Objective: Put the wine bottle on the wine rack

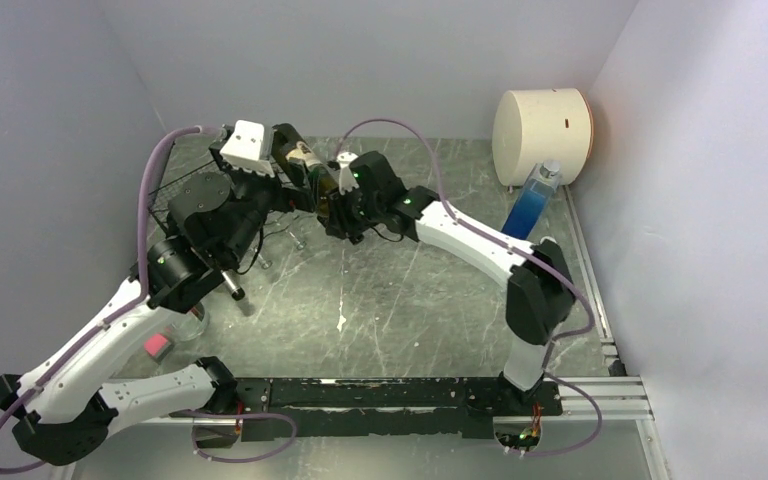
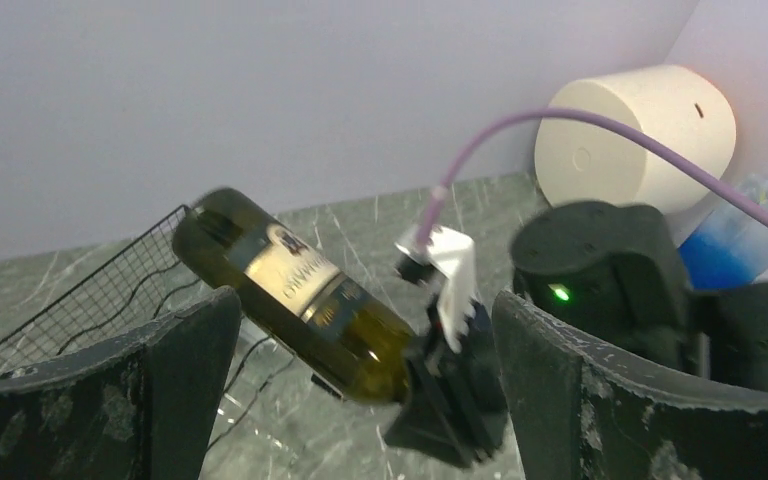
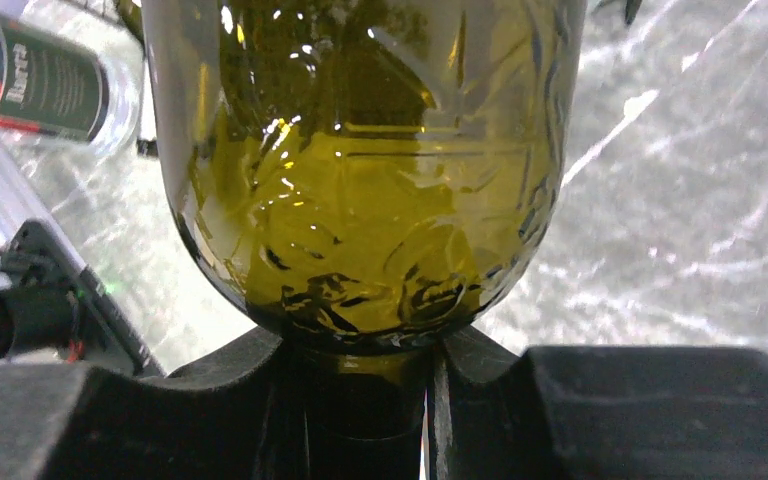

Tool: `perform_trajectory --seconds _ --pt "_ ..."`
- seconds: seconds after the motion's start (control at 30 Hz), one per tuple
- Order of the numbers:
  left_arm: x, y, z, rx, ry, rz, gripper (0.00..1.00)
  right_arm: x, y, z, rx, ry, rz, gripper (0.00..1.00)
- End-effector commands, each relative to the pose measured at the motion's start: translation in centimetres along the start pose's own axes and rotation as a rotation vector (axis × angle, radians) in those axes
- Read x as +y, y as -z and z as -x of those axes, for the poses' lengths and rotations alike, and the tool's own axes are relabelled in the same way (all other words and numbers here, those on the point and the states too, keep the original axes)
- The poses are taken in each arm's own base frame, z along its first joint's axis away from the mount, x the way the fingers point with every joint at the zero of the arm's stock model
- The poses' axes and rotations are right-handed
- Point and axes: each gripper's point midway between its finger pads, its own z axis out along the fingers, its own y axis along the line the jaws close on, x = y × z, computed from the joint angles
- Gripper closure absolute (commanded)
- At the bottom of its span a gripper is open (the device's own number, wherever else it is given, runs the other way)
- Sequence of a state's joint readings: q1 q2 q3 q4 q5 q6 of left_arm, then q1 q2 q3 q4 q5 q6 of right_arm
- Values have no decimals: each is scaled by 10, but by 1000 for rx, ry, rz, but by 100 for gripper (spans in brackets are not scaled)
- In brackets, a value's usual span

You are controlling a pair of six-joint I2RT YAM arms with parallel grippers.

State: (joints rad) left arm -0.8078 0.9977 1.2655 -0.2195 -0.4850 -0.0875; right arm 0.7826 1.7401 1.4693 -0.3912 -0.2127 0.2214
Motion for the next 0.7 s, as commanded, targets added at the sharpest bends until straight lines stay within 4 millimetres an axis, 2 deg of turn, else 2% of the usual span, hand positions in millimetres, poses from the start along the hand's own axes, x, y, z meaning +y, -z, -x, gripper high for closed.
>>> perform_trajectory --seconds 0.0,0.27,0.3,0.4,0.53,0.67 --pt "4 19 0 41 17 -23 1 7 -11 80 -218 70 -26 100" --pt "7 30 2 40 17 -37 1 -8 -46 97 -180 98 -105 100" --pt "8 31 4 38 17 -34 1 -13 -57 91 -158 99 -117 100" --pt "11 33 5 37 14 -26 1 -20 -73 85 -110 119 -132 100" --pt "11 32 0 35 7 -25 1 -24 -83 83 -85 143 -142 100" --pt "11 27 -5 60 -3 -15 1 -28 -92 86 -81 152 -154 95"
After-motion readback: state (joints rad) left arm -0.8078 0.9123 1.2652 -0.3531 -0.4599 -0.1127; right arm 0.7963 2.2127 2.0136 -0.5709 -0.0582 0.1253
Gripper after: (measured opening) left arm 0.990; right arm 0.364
